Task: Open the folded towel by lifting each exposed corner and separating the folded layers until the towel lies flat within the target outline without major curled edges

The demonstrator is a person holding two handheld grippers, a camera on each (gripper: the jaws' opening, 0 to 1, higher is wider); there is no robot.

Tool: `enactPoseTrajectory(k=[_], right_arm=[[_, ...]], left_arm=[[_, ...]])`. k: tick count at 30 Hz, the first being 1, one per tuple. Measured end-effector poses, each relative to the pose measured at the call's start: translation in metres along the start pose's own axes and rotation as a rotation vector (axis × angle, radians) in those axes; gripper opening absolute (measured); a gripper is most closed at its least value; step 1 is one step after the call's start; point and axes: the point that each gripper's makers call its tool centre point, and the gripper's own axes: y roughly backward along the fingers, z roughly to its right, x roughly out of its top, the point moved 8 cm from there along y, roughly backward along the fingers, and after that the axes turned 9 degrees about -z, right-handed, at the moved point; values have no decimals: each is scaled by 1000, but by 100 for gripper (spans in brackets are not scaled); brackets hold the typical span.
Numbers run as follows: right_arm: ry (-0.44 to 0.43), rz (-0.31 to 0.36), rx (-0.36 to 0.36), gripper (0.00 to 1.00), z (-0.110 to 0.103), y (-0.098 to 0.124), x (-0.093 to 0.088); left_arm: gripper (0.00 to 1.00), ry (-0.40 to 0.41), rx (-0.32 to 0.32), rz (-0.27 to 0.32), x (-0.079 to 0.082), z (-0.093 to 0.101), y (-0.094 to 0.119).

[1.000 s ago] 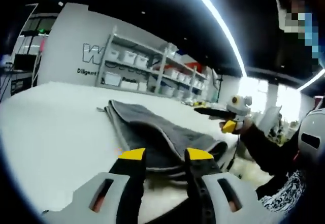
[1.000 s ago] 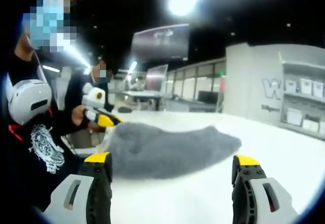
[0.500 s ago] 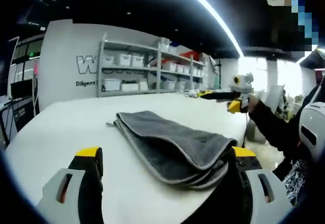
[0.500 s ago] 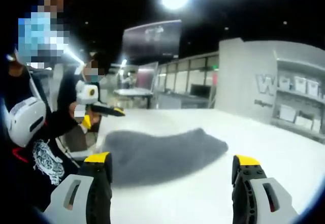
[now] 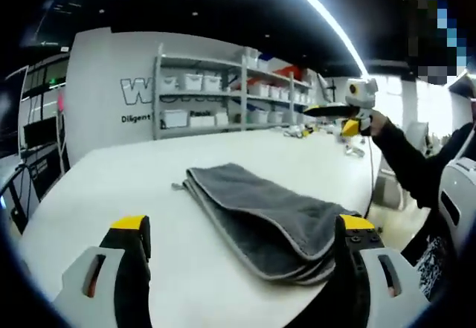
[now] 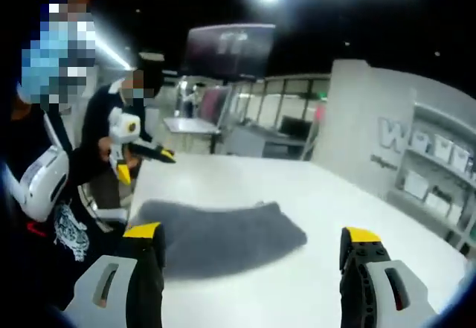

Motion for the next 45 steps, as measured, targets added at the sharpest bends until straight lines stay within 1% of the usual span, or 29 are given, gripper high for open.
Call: enactPoseTrajectory(k=[5,9,12,14,16,17,18,21,24,27,29,33,38,39,42,44,45], right_arm=[[31,-18,11,100,11,-2,9],[51,-41,16,100,21,-5,12],[67,-76,33,100,26,-8,14],[81,-97,42,100,30,-11,16],[122,-125,62,100,34,-13,21],[133,-130,66,100,35,-14,23],[153,-144,74,100,38,-15,27],[188,-151,79,100,44,-16,39],[210,-154,90,100,49,-17,45],[224,-168,100,100,55,-22,46],[231,-186,109,100,59,-26,44],[253,-213,131,100,65,-32,49],[286,-231,150,100,68,-38,55],[301,-244,159,100,68,-39,56],[348,-283,182,100,69,-42,60],[387,-297,227,100,66,-45,63],[395,-303,241,100,66,-48,65]], left_arm=[[100,21,-11,-5,3,-1,1],[100,21,-26,-31,3,-2,-3],[100,40,-33,-34,4,-1,-8],[100,65,-50,-35,2,2,-12],[100,74,-69,-60,-3,7,-15],[100,75,-69,-61,-4,7,-15],[100,84,-67,-65,-4,6,-14],[100,98,-51,-57,0,4,-9],[100,101,-28,-42,6,2,-6],[100,105,-15,-34,8,2,-6],[100,104,-16,-36,9,3,-7],[100,105,-20,-43,7,7,-8],[100,133,-9,-20,9,6,-6],[100,131,-5,-23,9,6,-6],[100,99,21,-64,4,11,-6],[100,97,18,-72,3,15,-6],[100,108,14,-70,3,17,-6]])
